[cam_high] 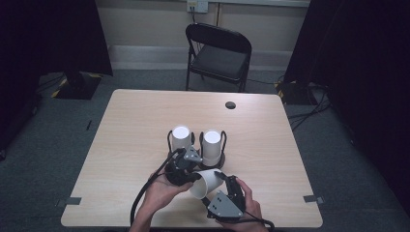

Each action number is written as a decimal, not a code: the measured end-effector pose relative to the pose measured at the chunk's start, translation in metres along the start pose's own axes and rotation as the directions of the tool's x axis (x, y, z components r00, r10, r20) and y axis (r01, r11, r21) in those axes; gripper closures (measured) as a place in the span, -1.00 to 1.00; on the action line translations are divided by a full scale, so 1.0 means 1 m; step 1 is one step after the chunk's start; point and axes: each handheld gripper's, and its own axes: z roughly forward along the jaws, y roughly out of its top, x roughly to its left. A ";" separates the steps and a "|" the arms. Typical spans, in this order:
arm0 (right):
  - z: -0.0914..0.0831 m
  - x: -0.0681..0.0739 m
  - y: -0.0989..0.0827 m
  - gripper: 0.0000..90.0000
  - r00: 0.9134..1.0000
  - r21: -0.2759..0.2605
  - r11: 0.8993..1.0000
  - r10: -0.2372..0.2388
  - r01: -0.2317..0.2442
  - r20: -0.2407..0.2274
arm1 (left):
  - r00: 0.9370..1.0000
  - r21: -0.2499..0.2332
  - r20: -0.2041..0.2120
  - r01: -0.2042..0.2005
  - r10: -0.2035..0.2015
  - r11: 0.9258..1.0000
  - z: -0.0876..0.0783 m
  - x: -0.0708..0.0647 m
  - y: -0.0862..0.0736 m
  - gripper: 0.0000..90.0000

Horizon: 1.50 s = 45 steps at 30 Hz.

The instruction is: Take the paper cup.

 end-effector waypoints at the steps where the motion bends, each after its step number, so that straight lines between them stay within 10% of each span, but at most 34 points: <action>1: 0.001 0.001 0.001 -0.68 1.000 -0.001 1.000 -0.019 0.019 0.005 | 1.000 0.000 0.013 -0.008 0.008 1.000 0.001 -0.001 0.001 0.94; 13: 0.008 0.013 0.011 -0.57 0.986 -0.010 0.990 -0.143 0.144 0.082 | 0.995 0.021 0.092 0.024 -0.025 1.000 0.012 0.001 0.009 0.94; 45: 0.000 0.011 0.009 -0.48 0.996 -0.009 0.997 -0.079 0.080 0.048 | 0.987 0.025 0.134 0.092 -0.095 0.995 0.024 0.002 0.003 0.94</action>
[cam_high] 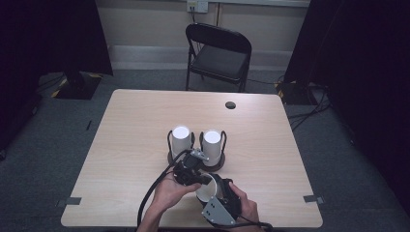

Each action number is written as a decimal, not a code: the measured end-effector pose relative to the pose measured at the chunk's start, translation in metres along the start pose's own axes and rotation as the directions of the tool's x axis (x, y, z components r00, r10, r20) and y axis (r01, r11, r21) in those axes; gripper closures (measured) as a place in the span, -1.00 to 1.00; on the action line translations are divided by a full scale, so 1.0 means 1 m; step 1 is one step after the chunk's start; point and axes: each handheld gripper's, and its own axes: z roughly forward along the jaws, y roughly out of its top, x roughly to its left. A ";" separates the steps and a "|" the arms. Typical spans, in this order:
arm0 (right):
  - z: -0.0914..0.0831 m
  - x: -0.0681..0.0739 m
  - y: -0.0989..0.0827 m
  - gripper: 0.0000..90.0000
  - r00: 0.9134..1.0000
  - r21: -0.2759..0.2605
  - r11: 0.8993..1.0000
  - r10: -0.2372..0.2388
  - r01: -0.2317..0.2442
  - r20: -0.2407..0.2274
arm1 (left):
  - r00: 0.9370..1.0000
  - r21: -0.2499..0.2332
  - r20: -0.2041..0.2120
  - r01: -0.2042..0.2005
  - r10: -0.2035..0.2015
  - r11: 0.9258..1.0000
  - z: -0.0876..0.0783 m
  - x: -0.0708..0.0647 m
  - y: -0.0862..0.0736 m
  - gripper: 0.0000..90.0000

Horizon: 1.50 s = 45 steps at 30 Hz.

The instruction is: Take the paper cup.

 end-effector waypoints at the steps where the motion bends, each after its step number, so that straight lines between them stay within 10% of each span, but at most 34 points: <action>1: 0.000 -0.001 0.000 -0.46 1.000 0.002 1.000 0.000 0.000 -0.001 | 1.000 -0.005 -0.001 0.007 -0.007 1.000 0.000 0.000 0.000 0.94; 32: 0.002 -0.015 0.000 -0.42 0.995 -0.009 0.997 0.083 -0.083 0.058 | 0.994 -0.198 -0.090 0.042 -0.061 0.979 -0.011 0.002 -0.013 0.33; 39: 0.002 -0.020 -0.004 -0.42 0.989 -0.010 0.990 0.139 -0.138 0.054 | 0.990 -0.274 -0.131 0.009 -0.046 0.962 -0.014 -0.002 -0.020 0.00; 45: 0.001 -0.020 -0.008 -0.42 0.984 -0.012 0.986 0.168 -0.168 0.051 | 0.982 -0.390 -0.175 -0.002 -0.072 0.921 -0.018 -0.006 -0.029 -0.24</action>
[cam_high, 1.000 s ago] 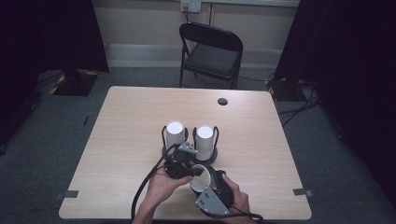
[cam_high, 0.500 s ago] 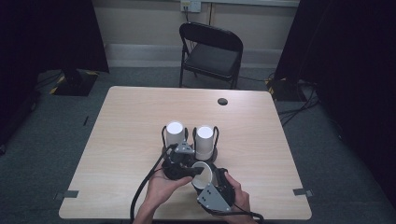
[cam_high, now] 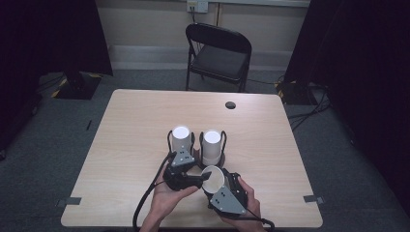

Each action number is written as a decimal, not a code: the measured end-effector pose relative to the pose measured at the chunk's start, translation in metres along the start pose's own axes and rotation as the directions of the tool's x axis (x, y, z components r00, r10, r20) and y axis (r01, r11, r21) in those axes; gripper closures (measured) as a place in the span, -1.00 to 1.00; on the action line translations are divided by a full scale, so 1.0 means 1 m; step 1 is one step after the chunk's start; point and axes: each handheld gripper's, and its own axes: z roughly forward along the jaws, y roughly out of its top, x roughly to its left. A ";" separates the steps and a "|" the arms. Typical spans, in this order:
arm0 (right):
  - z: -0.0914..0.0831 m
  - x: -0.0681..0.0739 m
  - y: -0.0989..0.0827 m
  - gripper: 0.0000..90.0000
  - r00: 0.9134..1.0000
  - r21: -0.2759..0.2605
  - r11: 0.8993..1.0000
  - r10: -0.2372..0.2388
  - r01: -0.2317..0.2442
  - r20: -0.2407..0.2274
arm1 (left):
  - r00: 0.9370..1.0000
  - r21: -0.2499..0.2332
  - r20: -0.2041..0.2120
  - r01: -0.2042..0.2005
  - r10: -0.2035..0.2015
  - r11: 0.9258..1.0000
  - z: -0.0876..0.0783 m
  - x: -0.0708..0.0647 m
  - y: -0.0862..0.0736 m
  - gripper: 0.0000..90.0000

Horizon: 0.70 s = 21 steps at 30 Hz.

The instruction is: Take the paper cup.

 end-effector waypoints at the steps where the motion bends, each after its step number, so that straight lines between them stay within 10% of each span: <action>1: 0.000 0.000 0.000 -0.42 1.000 0.000 1.000 0.000 0.000 0.000 | 1.000 0.000 0.000 0.000 0.000 1.000 0.000 0.000 0.000 -0.29; 10: 0.000 -0.010 -0.015 -0.43 0.993 0.007 0.993 0.116 -0.116 -0.031 | 0.997 -0.104 -0.082 0.008 -0.016 0.995 -0.013 -0.001 -0.004 -0.59; 14: -0.001 -0.020 -0.027 -0.43 0.971 0.015 0.972 0.236 -0.235 -0.037 | 0.993 -0.142 -0.115 0.000 -0.017 0.990 -0.018 -0.003 -0.011 -0.65; 21: 0.000 -0.029 -0.034 -0.43 0.950 0.019 0.951 0.310 -0.310 -0.022 | 0.977 -0.174 -0.211 -0.025 -0.012 0.984 -0.022 -0.002 -0.030 -0.65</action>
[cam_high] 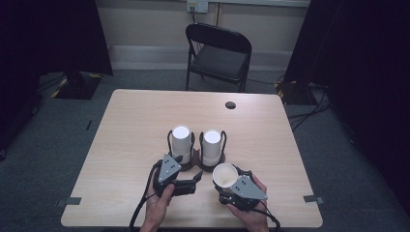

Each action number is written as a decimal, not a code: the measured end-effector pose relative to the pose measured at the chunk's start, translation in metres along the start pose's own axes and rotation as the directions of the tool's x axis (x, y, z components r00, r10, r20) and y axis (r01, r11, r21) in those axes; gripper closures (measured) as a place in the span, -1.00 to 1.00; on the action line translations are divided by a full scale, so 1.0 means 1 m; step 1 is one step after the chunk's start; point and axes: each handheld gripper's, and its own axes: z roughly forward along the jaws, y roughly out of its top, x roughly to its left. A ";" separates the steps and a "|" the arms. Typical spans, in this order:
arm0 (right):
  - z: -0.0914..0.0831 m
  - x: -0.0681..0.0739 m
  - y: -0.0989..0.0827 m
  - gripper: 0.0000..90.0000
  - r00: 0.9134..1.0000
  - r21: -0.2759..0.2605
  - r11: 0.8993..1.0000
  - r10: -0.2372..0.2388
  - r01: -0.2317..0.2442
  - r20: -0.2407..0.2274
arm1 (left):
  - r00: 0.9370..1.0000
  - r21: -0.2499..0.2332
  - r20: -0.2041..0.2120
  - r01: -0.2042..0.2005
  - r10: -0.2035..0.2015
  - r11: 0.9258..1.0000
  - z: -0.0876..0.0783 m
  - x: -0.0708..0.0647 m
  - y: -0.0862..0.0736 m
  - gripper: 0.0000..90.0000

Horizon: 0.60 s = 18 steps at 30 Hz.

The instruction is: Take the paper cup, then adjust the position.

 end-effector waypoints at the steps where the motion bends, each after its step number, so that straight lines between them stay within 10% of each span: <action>1: 0.000 -0.003 0.000 -0.43 1.000 -0.003 1.000 0.013 -0.013 0.004 | 1.000 -0.002 -0.012 -0.001 0.001 1.000 -0.001 0.000 -0.002 -0.65; 6: 0.000 -0.014 -0.001 -0.43 0.996 -0.021 0.996 0.085 -0.085 0.008 | 0.993 -0.052 -0.118 -0.014 0.007 0.999 -0.007 0.001 -0.014 -0.66; 18: -0.002 -0.035 -0.002 -0.43 0.985 -0.038 0.985 0.167 -0.166 0.038 | 0.983 -0.064 -0.183 0.016 -0.028 0.998 -0.013 0.012 -0.033 -0.65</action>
